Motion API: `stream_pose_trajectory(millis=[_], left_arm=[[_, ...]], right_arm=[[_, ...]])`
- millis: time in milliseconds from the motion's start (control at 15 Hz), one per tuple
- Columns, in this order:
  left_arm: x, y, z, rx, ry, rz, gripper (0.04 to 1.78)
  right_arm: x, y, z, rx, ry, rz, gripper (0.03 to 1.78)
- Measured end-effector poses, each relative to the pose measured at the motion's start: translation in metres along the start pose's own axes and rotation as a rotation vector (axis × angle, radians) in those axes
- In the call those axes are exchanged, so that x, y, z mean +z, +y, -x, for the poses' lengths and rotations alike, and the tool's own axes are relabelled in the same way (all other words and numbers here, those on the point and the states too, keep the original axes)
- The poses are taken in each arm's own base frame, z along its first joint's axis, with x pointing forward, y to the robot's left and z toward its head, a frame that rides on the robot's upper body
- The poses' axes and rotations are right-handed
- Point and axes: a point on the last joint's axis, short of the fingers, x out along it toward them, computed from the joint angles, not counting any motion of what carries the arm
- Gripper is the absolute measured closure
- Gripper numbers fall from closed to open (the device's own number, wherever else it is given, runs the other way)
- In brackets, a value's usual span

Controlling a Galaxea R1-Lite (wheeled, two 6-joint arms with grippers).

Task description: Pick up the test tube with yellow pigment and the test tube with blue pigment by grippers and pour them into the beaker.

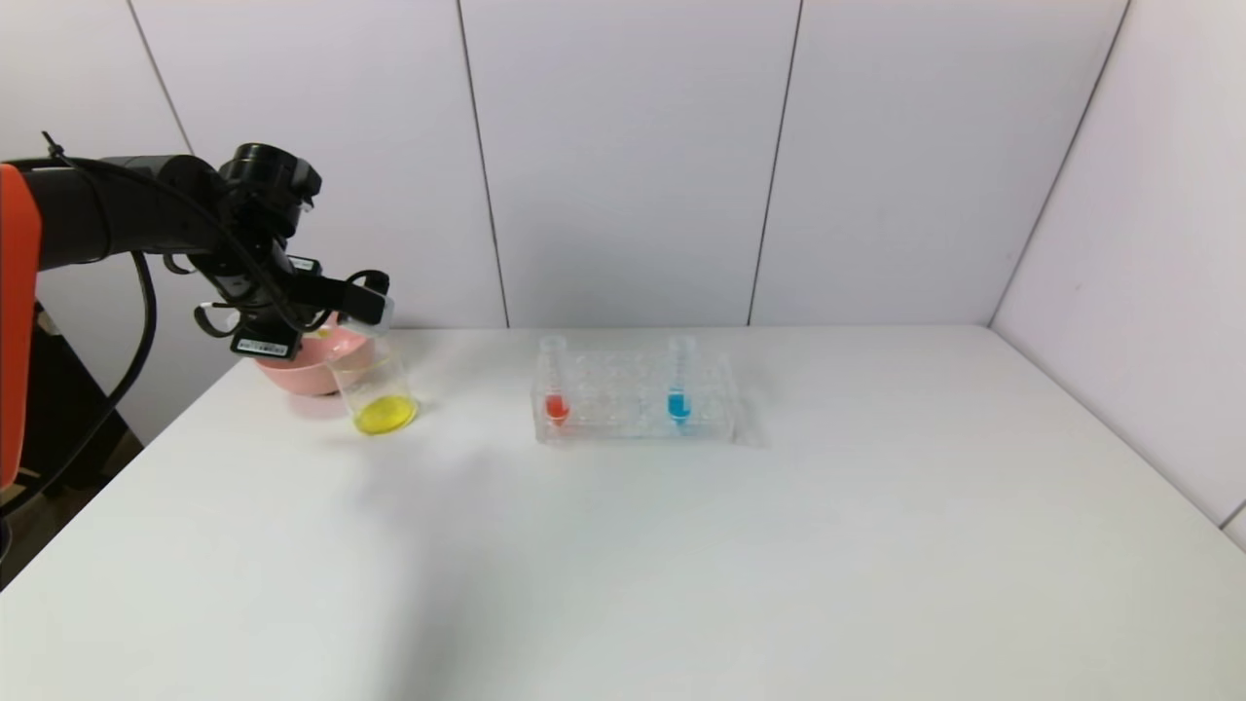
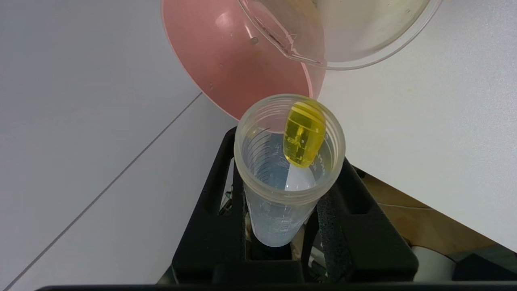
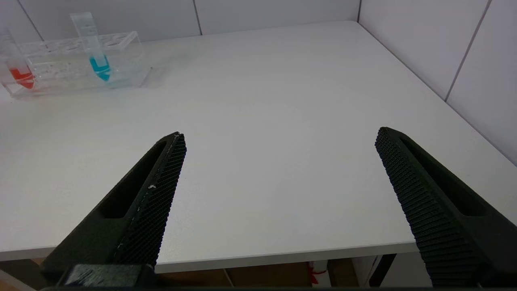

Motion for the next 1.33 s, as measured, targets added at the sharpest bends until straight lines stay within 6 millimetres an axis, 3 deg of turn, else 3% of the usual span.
stream_pose_trajectory(millis=[1333], left_arm=[[-0.0006, -0.0031, 0.0003, -0.041, -0.005, -0.008, 1.3]], right_arm=[[0.0, 0.0, 0.0, 0.0, 0.0, 0.0, 0.1]])
